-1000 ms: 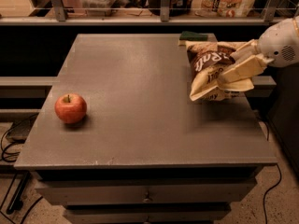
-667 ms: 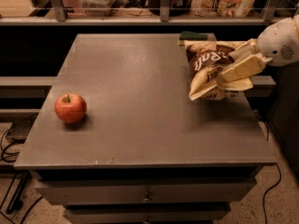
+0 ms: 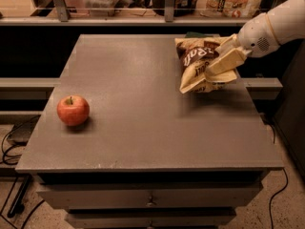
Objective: Move brown chip bag near sponge
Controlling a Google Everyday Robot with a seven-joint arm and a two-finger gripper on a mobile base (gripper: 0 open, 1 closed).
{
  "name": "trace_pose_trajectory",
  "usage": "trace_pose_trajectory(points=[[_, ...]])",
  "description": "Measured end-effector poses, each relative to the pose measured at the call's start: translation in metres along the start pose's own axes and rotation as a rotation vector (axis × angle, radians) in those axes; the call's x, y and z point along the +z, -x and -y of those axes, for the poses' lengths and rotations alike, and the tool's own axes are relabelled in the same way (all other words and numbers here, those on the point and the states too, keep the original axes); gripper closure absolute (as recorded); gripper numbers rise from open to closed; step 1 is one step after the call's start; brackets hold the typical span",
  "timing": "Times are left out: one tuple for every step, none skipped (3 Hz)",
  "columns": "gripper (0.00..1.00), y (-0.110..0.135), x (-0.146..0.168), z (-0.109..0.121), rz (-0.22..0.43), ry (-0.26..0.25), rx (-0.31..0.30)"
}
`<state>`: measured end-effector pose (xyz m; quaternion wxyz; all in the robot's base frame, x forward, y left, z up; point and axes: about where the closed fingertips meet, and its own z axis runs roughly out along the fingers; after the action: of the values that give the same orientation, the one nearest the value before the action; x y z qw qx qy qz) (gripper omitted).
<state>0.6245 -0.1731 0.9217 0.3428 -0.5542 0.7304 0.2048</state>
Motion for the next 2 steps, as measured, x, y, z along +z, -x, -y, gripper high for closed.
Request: trace_pose_trajectory(points=[[0.83, -0.003, 0.016, 0.028, -0.005, 0.000, 0.015], [0.59, -0.005, 0.027, 0.054, 0.011, -0.021, 0.040]])
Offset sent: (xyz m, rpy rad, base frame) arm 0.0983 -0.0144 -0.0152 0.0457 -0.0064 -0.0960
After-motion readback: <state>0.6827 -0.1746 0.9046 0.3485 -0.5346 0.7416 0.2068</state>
